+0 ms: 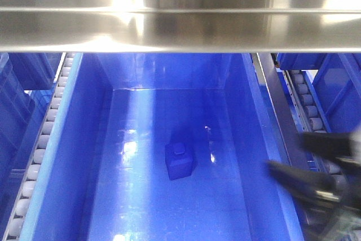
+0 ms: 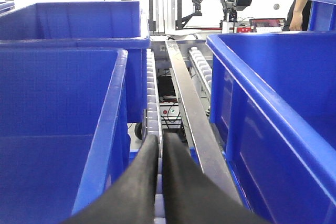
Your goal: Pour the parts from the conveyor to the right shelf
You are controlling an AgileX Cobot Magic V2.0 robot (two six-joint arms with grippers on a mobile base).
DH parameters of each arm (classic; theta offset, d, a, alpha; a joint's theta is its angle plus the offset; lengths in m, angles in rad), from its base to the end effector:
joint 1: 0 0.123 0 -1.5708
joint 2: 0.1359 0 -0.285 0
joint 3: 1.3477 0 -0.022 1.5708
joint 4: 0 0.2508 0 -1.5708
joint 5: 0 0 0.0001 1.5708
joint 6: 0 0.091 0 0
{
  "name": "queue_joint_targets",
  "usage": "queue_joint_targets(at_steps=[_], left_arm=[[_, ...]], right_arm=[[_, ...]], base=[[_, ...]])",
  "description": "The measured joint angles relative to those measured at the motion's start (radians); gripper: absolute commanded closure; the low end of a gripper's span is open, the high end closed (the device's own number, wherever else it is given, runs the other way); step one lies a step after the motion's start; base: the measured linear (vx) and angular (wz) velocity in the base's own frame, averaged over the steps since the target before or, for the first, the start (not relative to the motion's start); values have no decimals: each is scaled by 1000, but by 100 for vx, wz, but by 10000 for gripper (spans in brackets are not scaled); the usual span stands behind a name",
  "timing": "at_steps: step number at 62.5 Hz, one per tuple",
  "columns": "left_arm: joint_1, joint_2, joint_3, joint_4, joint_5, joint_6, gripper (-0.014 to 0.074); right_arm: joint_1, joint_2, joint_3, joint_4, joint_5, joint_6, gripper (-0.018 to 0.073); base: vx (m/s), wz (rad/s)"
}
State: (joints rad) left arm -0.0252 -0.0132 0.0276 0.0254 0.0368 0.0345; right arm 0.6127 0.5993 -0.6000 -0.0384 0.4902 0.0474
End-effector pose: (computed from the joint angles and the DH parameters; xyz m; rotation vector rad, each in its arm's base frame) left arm 0.0566 -0.0013 0.2012 0.0645 1.5335 0.0283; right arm 0.0993 0.0678 0.3224 -0.5769 1.9081 0.3890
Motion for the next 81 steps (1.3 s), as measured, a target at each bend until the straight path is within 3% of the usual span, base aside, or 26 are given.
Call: queue_joint_targets(at_steps=[15,21,31,36,44,81], left_arm=[[0,0,0,0,0,0,603],[0,0,0,0,0,0,603],[0,0,0,0,0,0,603],[0,0,0,0,0,0,603],[0,0,0,0,0,0,603],[0,0,0,0,0,0,603]], right_arm=[[0,-151,0,-381,105,369,90],[0,-193,0,-450,140,443,95],[0,-223,0,-413,177,417,191],[0,-232,0,-376,180,366,309],[0,-246,0,-305,162,303,576],[0,-267,0,-280,146,278,569]], base=[[0,0],[0,0],[0,0],[0,0],[0,0],[0,0]])
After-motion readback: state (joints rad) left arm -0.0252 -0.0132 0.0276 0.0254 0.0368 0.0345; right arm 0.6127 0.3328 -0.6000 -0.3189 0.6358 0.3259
